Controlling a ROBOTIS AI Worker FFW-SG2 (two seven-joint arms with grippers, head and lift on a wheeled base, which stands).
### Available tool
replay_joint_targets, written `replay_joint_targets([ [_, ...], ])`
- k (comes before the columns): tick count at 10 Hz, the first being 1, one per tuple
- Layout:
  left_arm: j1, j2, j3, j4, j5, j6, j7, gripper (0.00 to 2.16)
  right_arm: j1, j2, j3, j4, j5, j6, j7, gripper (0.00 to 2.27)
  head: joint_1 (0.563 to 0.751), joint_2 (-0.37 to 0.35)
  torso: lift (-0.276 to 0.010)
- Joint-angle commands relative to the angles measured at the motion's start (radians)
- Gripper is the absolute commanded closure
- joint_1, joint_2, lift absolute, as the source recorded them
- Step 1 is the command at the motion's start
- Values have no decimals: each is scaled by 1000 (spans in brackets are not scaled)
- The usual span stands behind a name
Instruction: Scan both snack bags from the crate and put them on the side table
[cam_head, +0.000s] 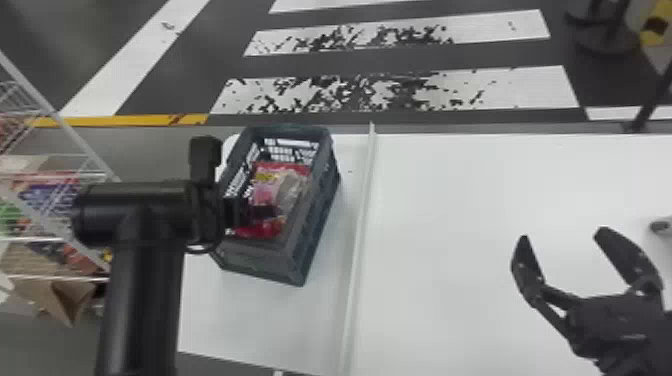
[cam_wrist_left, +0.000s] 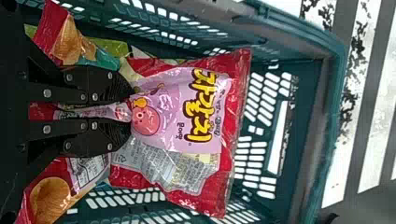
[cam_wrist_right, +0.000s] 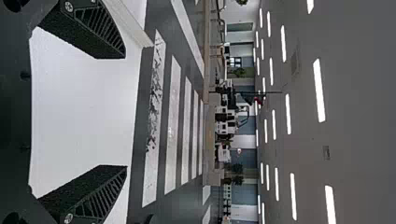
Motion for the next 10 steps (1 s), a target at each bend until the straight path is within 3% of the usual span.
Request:
replay_joint_targets([
  [1,16,1,59,-33,91,1,1,2128,1,0,1,0,0,3,0,87,695,228,-87],
  [3,21,1,127,-33,194,1,6,2128,1,1,1,0,2,6,0,90,695,229,-87],
  [7,52,1,277,-33,471,-63,-17,2128,3,3,5,0,6,9,-1,93,695,231,-87],
  [10,78,-5,331,-52,591,-94,-28,2128,3,5,8,-2,11,18,-1,93,695,227,-87],
])
